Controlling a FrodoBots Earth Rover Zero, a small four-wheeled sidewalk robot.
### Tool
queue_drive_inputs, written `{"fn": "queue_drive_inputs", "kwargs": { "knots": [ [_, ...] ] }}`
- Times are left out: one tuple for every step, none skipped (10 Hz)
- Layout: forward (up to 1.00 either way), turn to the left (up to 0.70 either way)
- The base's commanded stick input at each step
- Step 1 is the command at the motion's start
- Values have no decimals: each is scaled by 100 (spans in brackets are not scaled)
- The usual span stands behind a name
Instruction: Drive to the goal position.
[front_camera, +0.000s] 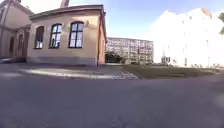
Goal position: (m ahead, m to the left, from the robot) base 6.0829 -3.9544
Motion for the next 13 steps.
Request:
{"fn": "queue_drive_inputs", "kwargs": {
  "knots": [
    [70, 0],
    [70, 0],
    [70, 0],
    [70, 0],
    [70, 0],
    [70, 0],
    [70, 0],
    [70, 0],
    [70, 6],
    [70, 12],
    [70, 14],
    [70, 6],
    [70, 0]
  ]
}}
